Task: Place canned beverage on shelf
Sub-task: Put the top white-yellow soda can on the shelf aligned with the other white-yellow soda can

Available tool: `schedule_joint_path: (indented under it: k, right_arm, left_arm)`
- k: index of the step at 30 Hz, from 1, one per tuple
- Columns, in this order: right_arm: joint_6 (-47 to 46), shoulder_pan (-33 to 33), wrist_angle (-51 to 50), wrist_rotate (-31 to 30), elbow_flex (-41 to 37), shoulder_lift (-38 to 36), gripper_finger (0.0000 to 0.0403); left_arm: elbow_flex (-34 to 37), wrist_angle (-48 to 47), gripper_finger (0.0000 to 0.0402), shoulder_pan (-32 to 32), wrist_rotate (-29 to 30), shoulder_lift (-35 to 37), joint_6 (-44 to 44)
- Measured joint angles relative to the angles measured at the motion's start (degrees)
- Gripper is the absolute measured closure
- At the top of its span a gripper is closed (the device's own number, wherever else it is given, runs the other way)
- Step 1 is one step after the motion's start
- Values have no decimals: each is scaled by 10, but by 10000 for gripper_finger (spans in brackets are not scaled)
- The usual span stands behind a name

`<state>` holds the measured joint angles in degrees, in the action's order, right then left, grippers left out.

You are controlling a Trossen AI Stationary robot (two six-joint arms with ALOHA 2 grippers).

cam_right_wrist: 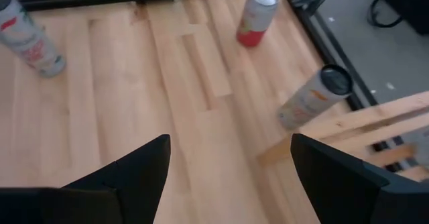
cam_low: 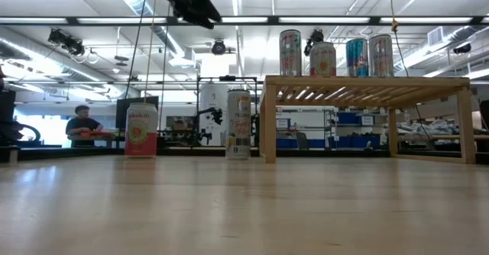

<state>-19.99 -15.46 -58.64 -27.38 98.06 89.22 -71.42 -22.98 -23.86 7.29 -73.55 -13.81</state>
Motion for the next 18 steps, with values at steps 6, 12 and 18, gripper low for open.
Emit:
schedule_joint_path:
  k: [6, 12, 18]
  right_arm:
    - [1, 0, -16, -33, 0, -19, 85]
    - [6, 9, -46, -66, 0, -20, 85]
    - [6, 18, -64, -64, 0, -20, 85]
  left_arm:
    - [0, 30, 10, -34, -25, -60, -32]
    - [0, 65, 10, -48, -48, -115, -33]
    - [0, 73, 10, -54, -57, -161, -33]
